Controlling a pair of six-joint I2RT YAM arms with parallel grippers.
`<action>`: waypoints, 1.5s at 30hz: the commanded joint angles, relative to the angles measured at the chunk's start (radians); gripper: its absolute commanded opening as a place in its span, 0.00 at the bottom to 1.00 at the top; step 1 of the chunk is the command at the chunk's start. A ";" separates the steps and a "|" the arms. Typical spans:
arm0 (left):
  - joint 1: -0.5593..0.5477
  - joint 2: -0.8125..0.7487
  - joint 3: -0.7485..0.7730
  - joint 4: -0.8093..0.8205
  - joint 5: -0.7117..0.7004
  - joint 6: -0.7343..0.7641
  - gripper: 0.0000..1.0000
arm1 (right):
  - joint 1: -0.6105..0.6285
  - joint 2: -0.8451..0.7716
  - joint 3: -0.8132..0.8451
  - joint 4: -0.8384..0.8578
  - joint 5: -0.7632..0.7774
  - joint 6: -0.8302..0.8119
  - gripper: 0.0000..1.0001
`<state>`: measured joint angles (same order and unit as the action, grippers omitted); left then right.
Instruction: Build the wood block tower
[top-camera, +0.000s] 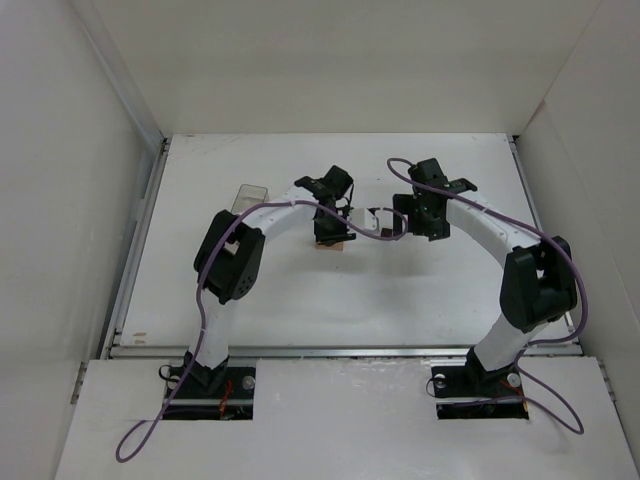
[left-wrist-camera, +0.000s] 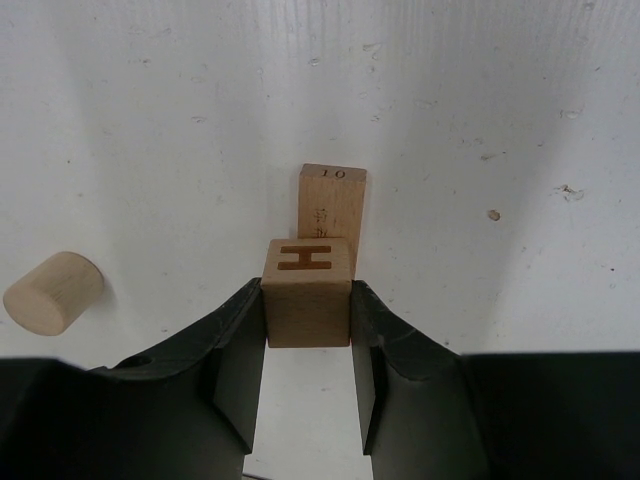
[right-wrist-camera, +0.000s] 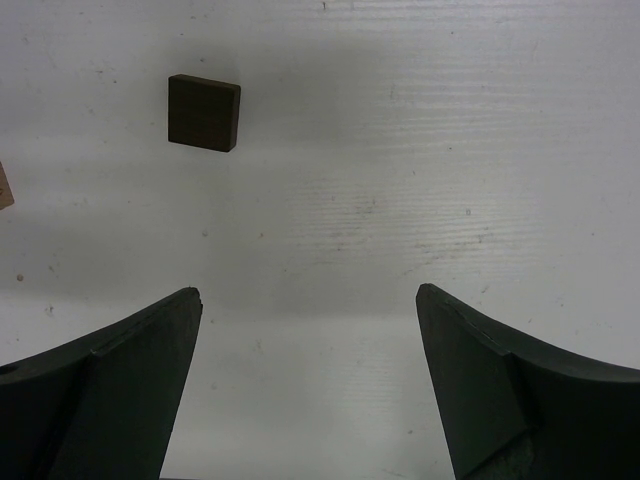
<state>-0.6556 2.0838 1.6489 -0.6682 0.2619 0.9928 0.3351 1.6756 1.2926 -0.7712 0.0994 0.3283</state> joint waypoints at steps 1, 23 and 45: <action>-0.006 0.009 -0.041 -0.018 -0.056 -0.017 0.16 | -0.002 -0.042 0.010 0.033 -0.001 -0.009 0.94; -0.015 -0.002 0.044 -0.037 -0.033 -0.057 0.59 | -0.002 -0.042 0.010 0.024 -0.001 -0.009 0.96; 0.149 0.052 0.377 0.156 -0.180 -0.729 0.66 | -0.002 0.055 0.094 0.053 -0.050 0.052 0.96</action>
<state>-0.5018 2.0029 1.9270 -0.4706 0.2062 0.3958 0.3351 1.7039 1.3483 -0.7494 0.0589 0.3527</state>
